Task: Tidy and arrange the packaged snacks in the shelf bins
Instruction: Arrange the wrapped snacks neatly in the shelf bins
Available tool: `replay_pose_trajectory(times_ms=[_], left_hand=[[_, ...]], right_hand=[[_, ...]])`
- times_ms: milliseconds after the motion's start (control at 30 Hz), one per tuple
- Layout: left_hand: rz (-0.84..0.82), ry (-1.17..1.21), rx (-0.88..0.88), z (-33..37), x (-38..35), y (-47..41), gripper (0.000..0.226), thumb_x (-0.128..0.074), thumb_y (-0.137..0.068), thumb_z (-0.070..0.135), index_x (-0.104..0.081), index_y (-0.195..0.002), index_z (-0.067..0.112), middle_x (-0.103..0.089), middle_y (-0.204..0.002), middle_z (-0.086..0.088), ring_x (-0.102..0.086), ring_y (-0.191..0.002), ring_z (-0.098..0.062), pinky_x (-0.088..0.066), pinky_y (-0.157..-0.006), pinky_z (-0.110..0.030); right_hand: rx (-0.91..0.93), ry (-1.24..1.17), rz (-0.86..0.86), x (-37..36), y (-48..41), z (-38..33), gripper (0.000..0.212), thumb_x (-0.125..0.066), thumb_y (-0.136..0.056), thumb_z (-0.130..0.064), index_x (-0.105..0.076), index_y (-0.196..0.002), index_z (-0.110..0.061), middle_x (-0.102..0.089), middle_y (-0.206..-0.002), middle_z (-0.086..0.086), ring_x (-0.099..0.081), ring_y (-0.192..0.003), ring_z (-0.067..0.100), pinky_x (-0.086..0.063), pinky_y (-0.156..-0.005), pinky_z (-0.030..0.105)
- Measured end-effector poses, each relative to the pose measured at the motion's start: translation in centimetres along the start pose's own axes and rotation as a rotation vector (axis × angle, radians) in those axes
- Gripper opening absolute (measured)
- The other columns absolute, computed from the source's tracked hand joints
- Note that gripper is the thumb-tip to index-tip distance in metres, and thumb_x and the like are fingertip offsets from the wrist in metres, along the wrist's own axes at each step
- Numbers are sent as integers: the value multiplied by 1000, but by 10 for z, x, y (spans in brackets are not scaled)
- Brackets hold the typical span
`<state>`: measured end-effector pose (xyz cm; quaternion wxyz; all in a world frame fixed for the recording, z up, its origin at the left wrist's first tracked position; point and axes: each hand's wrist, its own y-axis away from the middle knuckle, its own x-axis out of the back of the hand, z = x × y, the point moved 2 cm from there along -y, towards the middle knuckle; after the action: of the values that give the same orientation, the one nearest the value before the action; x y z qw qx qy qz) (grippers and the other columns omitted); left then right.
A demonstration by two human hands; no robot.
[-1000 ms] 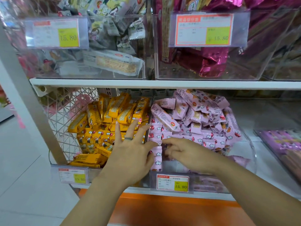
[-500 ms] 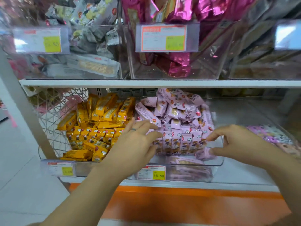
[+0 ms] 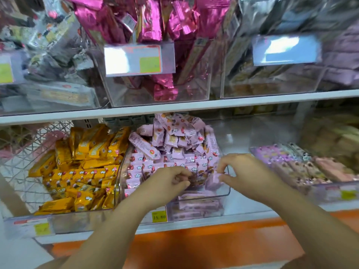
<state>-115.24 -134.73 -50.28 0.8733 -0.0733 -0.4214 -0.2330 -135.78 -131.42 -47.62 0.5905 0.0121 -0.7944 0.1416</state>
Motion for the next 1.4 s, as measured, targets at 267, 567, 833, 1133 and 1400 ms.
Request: replay_pose_trajectory(times_ms=[267, 567, 833, 1133, 1400], left_hand=[[96, 463, -53, 1, 3, 10, 31, -51, -96, 27, -50, -125, 39, -55, -116, 22, -67, -89, -2, -54, -86, -26], [172, 363, -149, -19, 13, 27, 43, -54, -86, 44, -38, -122, 61, -36, -132, 31, -60, -104, -1, -45, -97, -23], [484, -76, -324, -18, 39, 38, 31, -56, -90, 38, -57, -120, 44, -42, -112, 30, -52, -94, 5, -39, -75, -8], [485, 499, -171, -37, 58, 44, 41, -65, -76, 55, -51, -113, 58, -54, -129, 25, -50, -124, -3, -45, -102, -42], [431, -95, -104, -45, 54, 51, 44, -62, -79, 53, -48, -120, 50, -57, -111, 24, -52, -101, -3, -43, -90, -21]], right_hand=[[-21, -742, -13, 17, 20, -9, 14, -59, -90, -8, -58, -80, -18, -66, -110, -14, -70, -79, 10, -55, -67, 25], [34, -863, 40, 9, 6, -37, 14, -73, -76, -15, -62, -72, -21, -68, -98, -3, -66, -89, 22, -54, -80, 32], [12, -1032, 218, 9, -9, -50, 39, -64, -80, 11, -58, -99, -23, -68, -99, -7, -65, -95, 14, -55, -75, 35], [-27, -1024, -128, -28, -24, -68, 32, -72, -79, 0, -62, -94, -26, -63, -101, -8, -68, -84, 3, -55, -74, 24], [17, -232, -560, -64, -39, -47, 29, -54, -95, -28, -57, -123, -19, -57, -127, -4, -54, -113, 7, -43, -100, 25]])
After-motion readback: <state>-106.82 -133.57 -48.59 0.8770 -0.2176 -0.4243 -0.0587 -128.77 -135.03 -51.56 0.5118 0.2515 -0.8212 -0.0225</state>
